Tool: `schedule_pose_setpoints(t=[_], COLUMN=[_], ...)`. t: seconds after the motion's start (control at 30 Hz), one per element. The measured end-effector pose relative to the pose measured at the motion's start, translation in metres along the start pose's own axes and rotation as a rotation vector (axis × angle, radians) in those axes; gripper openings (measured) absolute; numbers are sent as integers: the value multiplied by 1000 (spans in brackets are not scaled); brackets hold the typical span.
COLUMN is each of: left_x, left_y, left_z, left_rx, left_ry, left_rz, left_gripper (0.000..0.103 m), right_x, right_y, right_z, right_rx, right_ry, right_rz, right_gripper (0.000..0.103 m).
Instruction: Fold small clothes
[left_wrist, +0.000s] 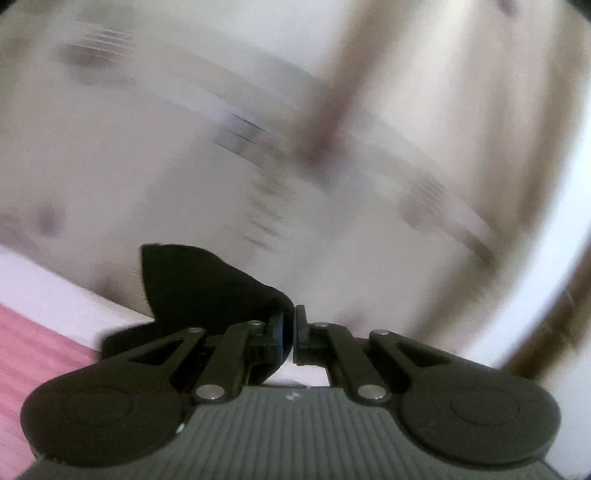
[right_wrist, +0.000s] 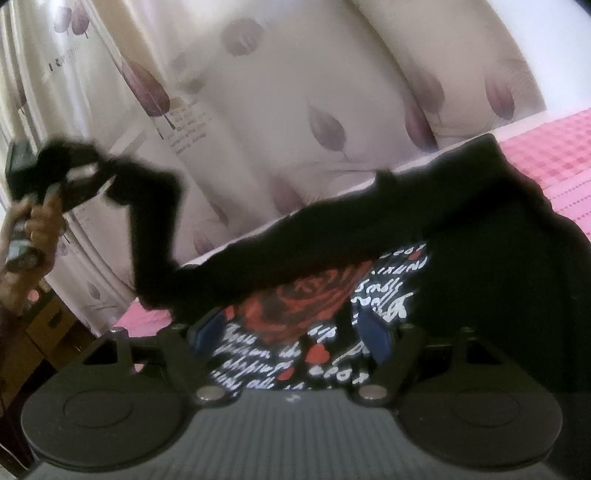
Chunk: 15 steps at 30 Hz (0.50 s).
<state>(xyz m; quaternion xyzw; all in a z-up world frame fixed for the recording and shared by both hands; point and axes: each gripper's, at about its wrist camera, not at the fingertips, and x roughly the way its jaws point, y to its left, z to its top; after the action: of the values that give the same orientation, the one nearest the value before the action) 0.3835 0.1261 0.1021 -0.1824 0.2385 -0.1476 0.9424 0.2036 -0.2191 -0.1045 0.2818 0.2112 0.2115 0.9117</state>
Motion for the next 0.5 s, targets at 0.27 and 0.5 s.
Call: schedule_pose_setpoints(t=[0.27,0.5], left_x=[114,101], left_y=[-134,-123], left_z=[-108,-155], left_rx=[265,265], left_ry=[226,102], left_rz=[-146,-175], left_gripper=[7,103], right_x=[-3,-9], right_y=[-23,-53], right_z=[5,4], right_rx=[137,311], right_ry=[-17,-39], right_rz=[21,50], right_gripper=[78,78])
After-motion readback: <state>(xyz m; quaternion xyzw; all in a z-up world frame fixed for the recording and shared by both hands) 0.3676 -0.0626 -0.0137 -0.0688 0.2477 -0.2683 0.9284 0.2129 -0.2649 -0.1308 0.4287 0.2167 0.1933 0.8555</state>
